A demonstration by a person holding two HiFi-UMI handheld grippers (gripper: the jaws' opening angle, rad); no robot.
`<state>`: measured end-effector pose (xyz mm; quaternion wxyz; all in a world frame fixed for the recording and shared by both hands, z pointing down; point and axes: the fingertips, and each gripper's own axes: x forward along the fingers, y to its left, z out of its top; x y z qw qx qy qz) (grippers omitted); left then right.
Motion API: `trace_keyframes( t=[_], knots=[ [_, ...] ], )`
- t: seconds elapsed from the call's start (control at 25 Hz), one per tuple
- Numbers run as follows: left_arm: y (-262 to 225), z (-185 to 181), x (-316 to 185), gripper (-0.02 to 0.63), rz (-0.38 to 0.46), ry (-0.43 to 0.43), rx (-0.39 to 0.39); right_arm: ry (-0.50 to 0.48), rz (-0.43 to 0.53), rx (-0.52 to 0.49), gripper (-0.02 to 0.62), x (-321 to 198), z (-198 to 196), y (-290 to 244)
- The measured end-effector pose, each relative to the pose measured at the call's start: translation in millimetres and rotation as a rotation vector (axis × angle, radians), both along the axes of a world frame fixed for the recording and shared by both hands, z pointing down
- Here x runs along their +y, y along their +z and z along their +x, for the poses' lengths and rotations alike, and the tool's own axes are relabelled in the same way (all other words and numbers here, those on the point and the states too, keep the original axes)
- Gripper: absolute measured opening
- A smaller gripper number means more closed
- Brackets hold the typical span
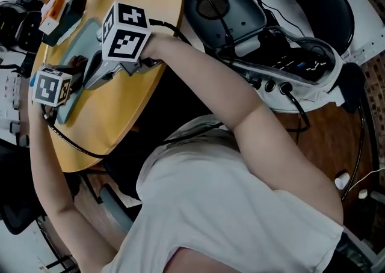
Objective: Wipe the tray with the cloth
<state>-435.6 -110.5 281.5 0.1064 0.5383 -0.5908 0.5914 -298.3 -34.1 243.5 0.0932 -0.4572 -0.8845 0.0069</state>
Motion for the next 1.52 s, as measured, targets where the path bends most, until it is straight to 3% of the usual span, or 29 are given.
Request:
trace_keyframes(
  t=[0.2,0.44,0.72,0.84,1.04,1.24,1.52],
  knots=[
    [-7,39,3,0.388,-0.043,0.078,0.028,-0.010,-0.002,-0.013,0.002,3,1,-3],
    [2,12,-17,0.388,-0.006,0.026,0.047,-0.002,0.001,-0.006,0.002,0,4,1],
    [-11,-52,-54,0.388,0.111,-0.074,-0.099,-0.006,0.012,-0.012,0.002,1,5,-6],
    [-9,-69,-67,0.388,0.114,-0.077,-0.179,-0.009,0.017,-0.011,0.002,1,6,-6],
    [-1,-88,-82,0.390,0.093,-0.083,-0.216,-0.008,0.016,-0.008,0.002,0,6,-6],
    [3,-71,-75,0.385,0.018,-0.067,-0.146,-0.010,0.015,-0.006,0.002,1,5,-4],
    [-1,0,-44,0.383,-0.067,0.046,-0.034,-0.013,0.017,-0.009,0.002,1,4,-3]
  ],
)
